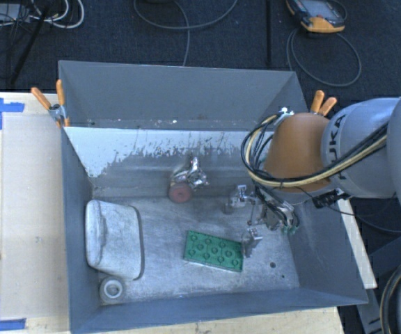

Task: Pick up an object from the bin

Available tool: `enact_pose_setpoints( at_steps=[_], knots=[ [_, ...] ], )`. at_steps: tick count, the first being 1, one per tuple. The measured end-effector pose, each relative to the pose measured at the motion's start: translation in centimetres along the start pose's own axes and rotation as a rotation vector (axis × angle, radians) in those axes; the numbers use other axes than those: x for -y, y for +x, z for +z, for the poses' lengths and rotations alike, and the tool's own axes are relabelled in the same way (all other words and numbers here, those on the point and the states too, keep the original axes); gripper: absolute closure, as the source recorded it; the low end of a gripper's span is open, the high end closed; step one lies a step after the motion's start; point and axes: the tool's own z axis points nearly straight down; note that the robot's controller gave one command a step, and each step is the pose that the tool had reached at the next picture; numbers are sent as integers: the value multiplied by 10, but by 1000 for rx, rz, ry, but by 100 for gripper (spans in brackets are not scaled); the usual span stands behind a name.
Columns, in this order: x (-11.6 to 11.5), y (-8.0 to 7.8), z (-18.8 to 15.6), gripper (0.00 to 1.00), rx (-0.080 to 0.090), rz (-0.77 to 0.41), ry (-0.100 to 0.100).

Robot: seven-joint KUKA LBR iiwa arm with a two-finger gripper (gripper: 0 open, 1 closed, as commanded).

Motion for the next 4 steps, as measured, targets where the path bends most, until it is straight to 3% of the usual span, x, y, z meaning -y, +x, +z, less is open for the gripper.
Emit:
enact_pose_setpoints(
  at_steps=[1,2,3,4],
  knots=[
    [-79,41,-26,0,-8,175,-9],
    [-65,53,-32,0,-9,441,-5],
    [-67,68,2,0,1,515,-6],
    [-67,67,1,0,-1,511,-5]
  ],
)
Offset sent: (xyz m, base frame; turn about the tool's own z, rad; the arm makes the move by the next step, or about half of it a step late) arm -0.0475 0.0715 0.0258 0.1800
